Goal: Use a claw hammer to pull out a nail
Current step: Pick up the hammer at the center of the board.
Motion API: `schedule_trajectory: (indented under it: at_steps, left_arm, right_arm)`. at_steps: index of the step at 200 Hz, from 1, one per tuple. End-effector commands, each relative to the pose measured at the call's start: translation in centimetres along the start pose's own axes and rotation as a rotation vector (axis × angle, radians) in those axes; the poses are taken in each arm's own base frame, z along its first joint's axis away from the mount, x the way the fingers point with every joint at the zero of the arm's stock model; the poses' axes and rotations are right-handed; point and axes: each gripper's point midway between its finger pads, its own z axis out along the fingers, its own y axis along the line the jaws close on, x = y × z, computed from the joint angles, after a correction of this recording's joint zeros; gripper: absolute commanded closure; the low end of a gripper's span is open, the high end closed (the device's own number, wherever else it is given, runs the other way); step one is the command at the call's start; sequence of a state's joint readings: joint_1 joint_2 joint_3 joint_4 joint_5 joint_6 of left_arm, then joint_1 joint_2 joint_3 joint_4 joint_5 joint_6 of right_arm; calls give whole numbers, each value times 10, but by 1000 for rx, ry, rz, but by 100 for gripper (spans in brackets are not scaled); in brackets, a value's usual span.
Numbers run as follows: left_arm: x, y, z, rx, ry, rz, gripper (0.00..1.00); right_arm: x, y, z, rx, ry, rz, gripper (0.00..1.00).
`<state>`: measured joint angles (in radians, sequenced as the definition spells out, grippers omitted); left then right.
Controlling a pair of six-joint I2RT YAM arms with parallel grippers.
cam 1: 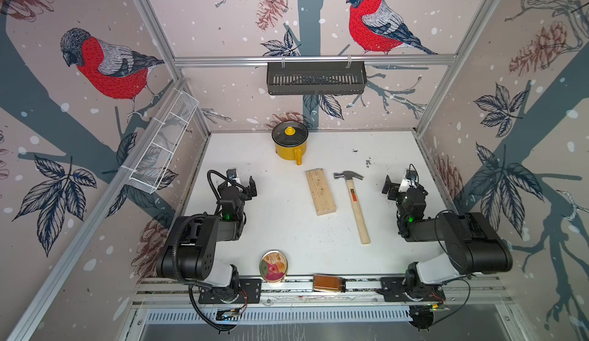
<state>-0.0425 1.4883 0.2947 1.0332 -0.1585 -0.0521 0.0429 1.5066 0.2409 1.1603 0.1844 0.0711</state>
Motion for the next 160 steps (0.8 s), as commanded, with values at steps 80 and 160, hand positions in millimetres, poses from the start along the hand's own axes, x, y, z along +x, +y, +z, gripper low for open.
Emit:
schedule_trajectory:
  at_steps: [80, 160]
  left_arm:
    - [-9, 2, 3, 15, -26, -11, 1]
    - [-9, 0, 3, 57, -24, -14, 2]
  right_arm:
    - [-6, -1, 4, -18, -17, 11, 0]
    - [-7, -2, 2, -17, -21, 11, 0]
